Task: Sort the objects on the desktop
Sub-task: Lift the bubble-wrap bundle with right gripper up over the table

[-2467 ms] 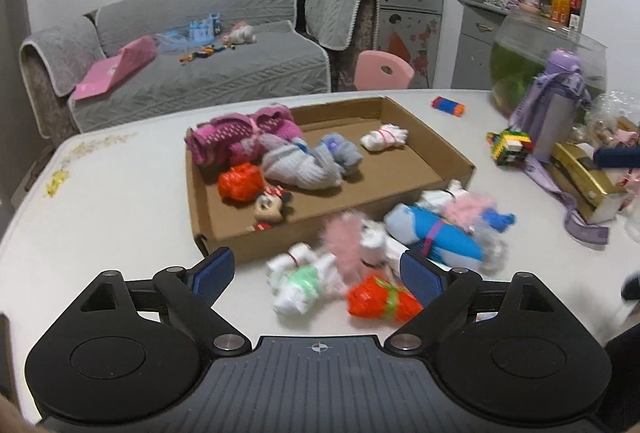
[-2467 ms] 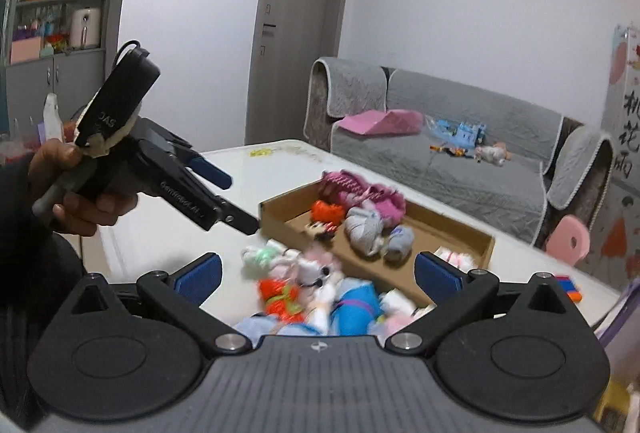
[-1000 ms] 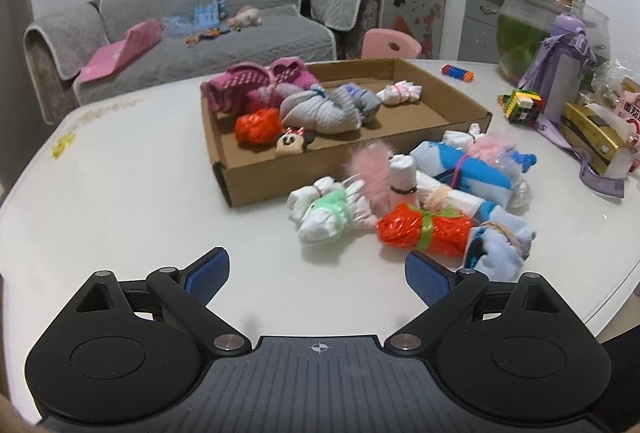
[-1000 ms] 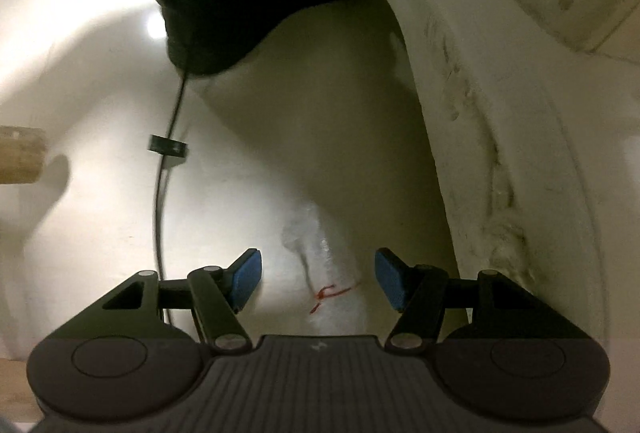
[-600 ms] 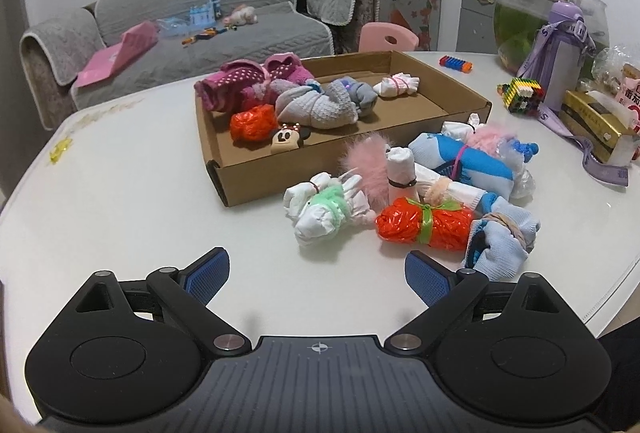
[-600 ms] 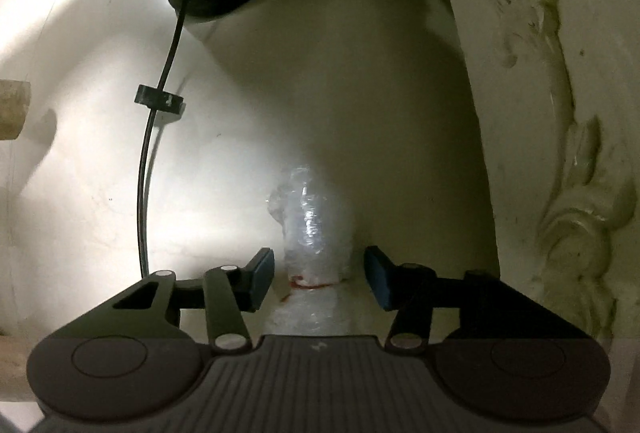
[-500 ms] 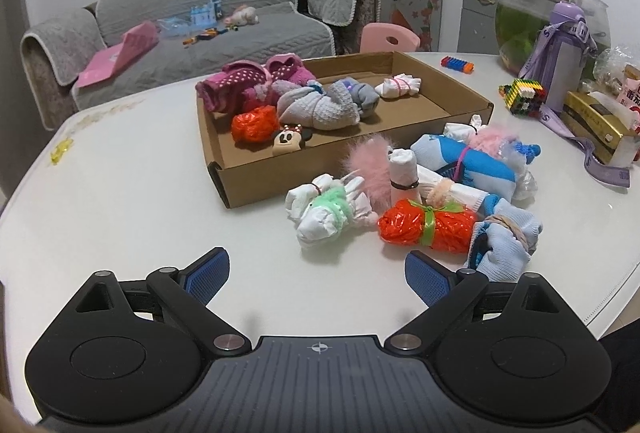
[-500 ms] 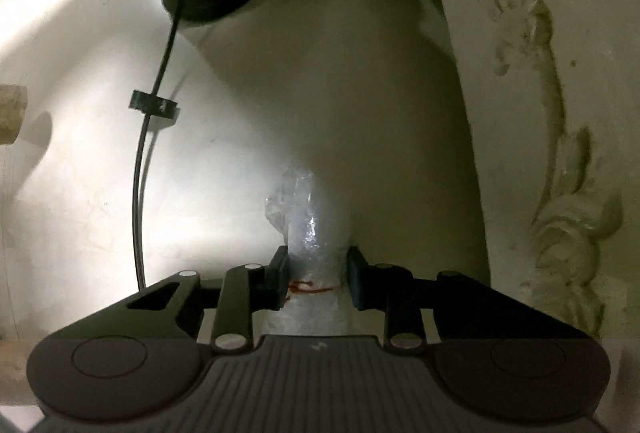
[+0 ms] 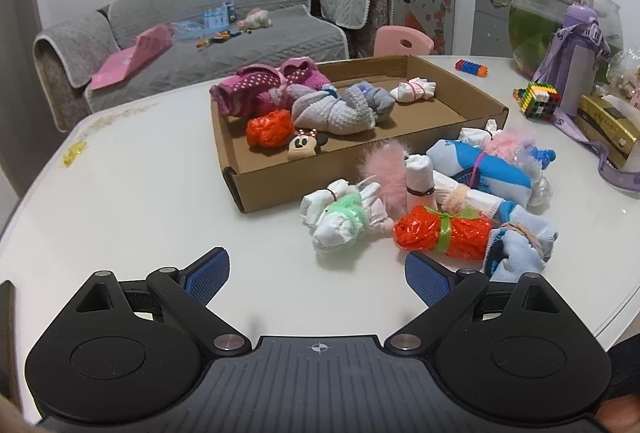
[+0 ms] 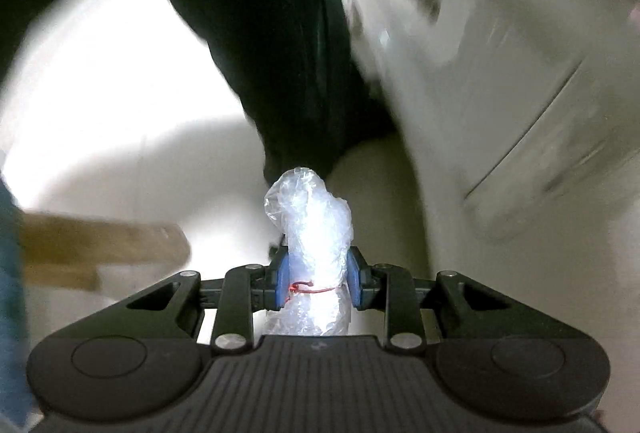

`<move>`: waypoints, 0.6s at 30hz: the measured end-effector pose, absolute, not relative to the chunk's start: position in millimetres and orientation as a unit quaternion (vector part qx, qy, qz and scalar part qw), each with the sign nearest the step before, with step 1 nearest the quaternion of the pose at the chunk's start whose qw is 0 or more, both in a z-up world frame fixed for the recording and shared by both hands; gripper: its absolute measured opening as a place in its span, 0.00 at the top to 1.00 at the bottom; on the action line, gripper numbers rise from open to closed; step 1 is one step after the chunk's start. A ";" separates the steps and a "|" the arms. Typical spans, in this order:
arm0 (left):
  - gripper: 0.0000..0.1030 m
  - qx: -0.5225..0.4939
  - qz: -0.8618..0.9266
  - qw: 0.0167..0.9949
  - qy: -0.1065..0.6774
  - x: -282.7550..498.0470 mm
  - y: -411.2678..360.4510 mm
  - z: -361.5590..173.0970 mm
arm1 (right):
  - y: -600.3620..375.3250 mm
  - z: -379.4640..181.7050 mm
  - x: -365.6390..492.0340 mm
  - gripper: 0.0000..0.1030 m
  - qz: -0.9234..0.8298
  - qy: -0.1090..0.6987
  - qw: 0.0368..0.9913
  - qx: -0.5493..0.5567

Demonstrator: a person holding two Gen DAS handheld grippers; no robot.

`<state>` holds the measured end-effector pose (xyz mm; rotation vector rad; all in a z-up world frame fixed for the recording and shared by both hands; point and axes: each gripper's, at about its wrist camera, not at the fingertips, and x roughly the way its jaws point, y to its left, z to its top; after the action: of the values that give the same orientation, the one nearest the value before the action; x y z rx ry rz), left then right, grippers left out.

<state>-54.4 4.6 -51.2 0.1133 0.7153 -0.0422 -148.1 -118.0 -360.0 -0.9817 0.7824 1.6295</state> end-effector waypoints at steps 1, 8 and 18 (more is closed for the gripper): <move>0.06 0.060 -0.020 0.935 0.349 -54.9 3.6 -51.5 | -125.5 -342.7 -150.8 0.75 0.681 0.316 0.526 -0.399; 0.04 0.087 -0.005 0.935 0.343 -52.6 -3.5 -55.4 | -202.6 -227.7 -153.5 0.75 0.669 0.257 0.637 -0.283; 0.01 0.086 -0.010 0.935 0.344 -16.6 -9.0 -58.2 | -230.2 -153.8 -46.3 0.75 0.478 0.234 0.810 -0.245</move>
<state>-16.6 -9.0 -58.2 0.1754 0.7028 -0.0210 -46.3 -230.2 -153.8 -0.5233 0.5011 1.0220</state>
